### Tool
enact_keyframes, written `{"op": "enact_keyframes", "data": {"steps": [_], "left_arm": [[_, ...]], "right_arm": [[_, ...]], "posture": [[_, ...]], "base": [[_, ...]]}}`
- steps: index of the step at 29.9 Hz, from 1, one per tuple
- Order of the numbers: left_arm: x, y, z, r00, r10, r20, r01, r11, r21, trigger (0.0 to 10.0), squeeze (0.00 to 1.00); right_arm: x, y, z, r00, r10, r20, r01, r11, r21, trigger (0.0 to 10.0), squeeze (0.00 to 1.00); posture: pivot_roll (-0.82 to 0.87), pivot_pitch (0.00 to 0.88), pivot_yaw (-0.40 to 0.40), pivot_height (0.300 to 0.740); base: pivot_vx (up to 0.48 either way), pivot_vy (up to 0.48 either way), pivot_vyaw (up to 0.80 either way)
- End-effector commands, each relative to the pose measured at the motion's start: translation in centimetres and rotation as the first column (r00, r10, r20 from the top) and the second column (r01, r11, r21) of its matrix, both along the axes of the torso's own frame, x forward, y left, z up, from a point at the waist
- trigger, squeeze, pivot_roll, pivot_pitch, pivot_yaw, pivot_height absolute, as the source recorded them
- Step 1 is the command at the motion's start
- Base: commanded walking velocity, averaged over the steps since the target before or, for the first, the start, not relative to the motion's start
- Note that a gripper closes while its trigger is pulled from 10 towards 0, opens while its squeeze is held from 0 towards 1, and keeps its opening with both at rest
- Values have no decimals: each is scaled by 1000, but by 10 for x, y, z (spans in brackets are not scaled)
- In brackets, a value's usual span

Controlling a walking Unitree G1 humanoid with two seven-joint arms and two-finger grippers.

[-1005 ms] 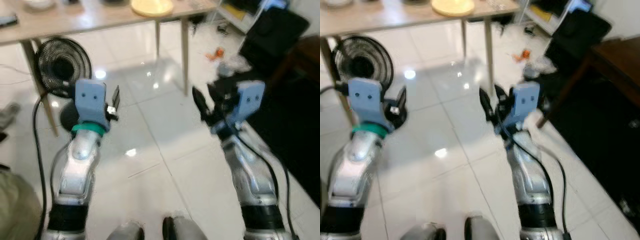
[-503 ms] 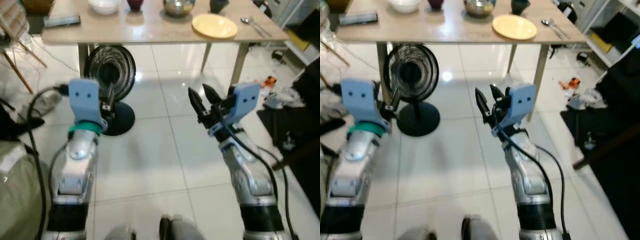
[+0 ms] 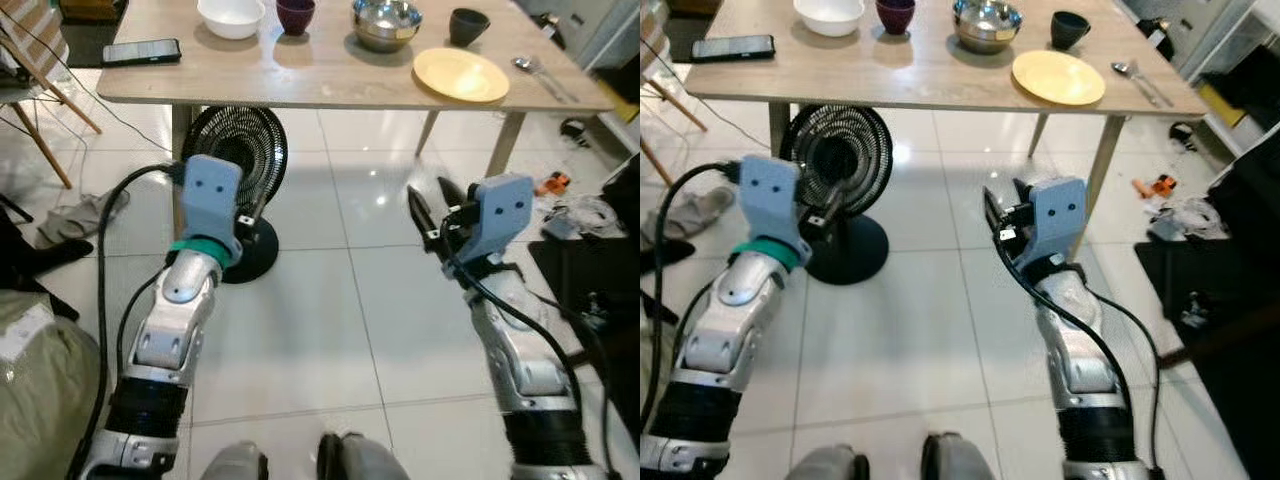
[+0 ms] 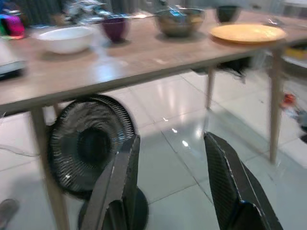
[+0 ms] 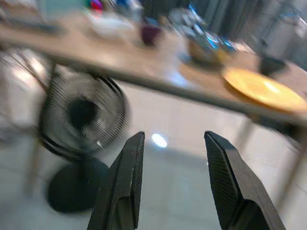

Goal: Setting the table

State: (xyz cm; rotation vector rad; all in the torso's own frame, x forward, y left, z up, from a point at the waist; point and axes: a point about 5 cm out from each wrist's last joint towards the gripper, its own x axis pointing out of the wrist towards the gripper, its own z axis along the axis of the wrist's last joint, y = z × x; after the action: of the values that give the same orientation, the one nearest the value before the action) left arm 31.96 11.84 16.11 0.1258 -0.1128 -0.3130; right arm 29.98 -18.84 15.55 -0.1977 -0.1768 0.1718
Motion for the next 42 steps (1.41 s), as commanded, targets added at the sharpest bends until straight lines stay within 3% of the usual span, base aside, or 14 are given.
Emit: {"op": "enact_keyframes", "data": {"steps": [1,5,13,20,23,30,42], "left_arm": [[1,-8,-2,998,-64,3,64,997,37,10000,0],[3,-11,-3,994,-107,-1,107,993,54,10000,0],[-9,-10,-8,989,-150,-3,150,984,94,10000,0],[-12,4,-4,992,-122,12,120,986,114,10000,0],[-10,9,3,994,-101,39,96,989,115,10000,0],[-11,8,6,994,-91,54,85,990,110,10000,0],[-7,5,8,995,-69,66,63,994,93,10000,0]], "right_arm": [[-4,-12,-6,999,-41,3,41,996,-74,10000,0],[-14,-19,-15,999,-12,-30,8,991,-131,10000,0],[-27,-6,-20,996,69,-55,-75,990,-118,10000,0],[-23,-3,-19,997,71,-31,-74,991,-113,10000,0],[-14,-4,-13,1000,23,2,-23,997,-75,10000,0],[-9,-3,-10,999,-31,11,32,998,-48,10000,0],[-7,0,-9,999,-26,20,27,999,-32,10000,0]], "posture": [[-11,8,19,740],[-35,27,35,740],[-49,75,51,740],[-21,82,47,740],[-3,75,41,740],[9,66,35,740],[2,59,26,740]], "base": [[341,0,0],[344,0,0],[337,0,0],[327,0,0],[326,0,0],[333,0,0],[469,0,0]]}}
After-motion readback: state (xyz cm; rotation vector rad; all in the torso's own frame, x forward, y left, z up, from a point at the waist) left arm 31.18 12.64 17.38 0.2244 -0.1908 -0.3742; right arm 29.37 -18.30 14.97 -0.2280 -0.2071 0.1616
